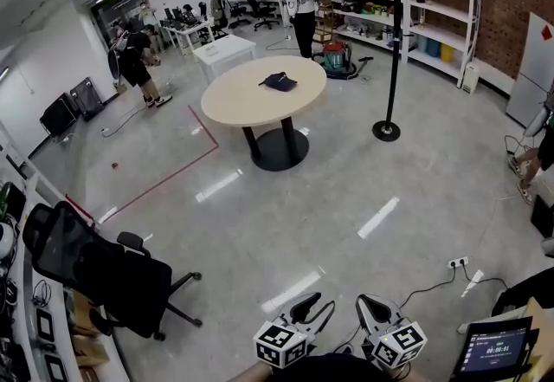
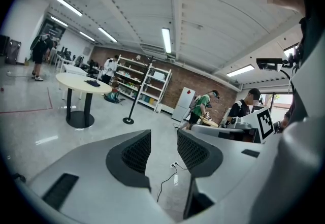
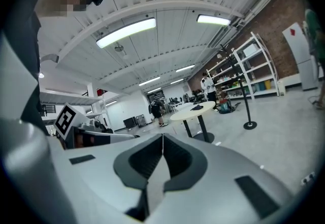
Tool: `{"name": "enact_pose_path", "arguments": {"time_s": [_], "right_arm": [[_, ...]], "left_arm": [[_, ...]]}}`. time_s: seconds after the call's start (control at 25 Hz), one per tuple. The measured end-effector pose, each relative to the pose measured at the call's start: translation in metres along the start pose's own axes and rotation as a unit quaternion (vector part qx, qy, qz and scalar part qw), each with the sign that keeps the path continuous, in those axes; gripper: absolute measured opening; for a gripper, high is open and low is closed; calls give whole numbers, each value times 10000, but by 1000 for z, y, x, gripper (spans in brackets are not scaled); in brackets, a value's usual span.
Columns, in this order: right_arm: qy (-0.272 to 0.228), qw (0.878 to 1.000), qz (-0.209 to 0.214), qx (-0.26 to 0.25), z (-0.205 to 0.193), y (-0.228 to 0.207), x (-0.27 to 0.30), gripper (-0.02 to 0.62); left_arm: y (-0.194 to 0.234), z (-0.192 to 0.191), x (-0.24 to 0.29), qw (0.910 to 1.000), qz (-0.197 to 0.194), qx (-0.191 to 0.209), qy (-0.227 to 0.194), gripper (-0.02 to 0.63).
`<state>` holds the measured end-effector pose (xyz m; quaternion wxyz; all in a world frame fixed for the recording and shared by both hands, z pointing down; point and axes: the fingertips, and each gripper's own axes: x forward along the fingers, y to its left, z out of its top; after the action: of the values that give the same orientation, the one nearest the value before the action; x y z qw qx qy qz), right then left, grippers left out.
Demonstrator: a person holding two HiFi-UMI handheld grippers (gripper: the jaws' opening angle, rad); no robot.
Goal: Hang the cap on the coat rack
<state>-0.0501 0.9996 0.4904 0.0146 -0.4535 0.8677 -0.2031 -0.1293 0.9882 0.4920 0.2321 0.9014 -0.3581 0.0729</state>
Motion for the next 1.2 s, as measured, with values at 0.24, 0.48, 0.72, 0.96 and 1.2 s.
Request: {"name": "enact_pose_path", "arguments": {"time_s": [0.24,0.48,0.72,0.96,1.2], "right_arm": [[44,9999,-15,136,-5,-23,-14,5],[27,9999,38,102,2,-33,5,5],[100,9999,0,-65,8,-41,48,5],[149,9996,-182,-136,27,-47,111,5],[155,9987,-438,-203,45,-45,177,5]], "left_arm": [[-13,-11,12,9998,179,-45,63,170],[6,-4,21,9993,348,-131,78,170],[43,14,42,9997,181,-145,34,171],[101,53,60,9997,-84,-190,-138,170],[170,79,54,9988,-84,-405,-263,171]]}}
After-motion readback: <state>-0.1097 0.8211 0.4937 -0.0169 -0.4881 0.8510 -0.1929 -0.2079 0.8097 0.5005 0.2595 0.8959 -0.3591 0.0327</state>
